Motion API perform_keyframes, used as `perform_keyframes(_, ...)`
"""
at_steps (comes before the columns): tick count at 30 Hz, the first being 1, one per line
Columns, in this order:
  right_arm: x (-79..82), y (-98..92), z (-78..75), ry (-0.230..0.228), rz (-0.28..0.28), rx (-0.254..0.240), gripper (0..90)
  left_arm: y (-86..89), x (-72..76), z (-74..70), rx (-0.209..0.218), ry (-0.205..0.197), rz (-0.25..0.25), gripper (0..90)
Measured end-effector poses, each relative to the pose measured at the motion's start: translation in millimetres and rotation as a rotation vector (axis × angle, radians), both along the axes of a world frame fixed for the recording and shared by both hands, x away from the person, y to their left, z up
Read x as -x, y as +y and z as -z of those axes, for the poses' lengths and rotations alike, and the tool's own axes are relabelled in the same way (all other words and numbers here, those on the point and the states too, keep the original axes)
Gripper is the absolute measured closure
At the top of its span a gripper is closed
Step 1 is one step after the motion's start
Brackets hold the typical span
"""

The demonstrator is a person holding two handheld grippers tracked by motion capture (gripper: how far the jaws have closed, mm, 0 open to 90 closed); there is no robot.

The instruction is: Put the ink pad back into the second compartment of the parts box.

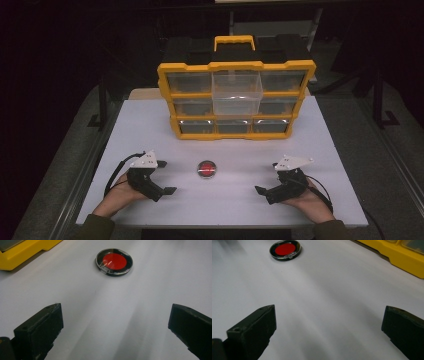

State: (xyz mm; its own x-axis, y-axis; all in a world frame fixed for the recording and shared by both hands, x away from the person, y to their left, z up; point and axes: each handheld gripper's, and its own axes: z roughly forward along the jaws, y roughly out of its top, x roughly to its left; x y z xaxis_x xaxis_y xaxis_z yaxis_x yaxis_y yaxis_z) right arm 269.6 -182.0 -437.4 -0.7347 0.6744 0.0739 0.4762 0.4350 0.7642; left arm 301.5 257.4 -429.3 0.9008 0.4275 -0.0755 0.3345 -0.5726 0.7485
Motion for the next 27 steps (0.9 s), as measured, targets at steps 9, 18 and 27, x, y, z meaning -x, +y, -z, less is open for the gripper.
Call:
perform_keyframes(9,-0.2,2.9,-0.3,0.008,-0.019,-0.003,0.0,2.8,-3.0,-1.0,0.003,0.003,-0.003,0.0)
perform_keyframes(18,-1.3,4.6,-1.7,0.017,-0.025,-0.023,0.0,2.5,-6.1,-3.7,0.005,0.008,-0.002,0.0)
perform_keyframes(27,-1.6,4.3,-1.7,0.014,-0.026,-0.023,0.0,-4.3,-9.6,-6.3,-0.011,0.016,0.016,0.0)
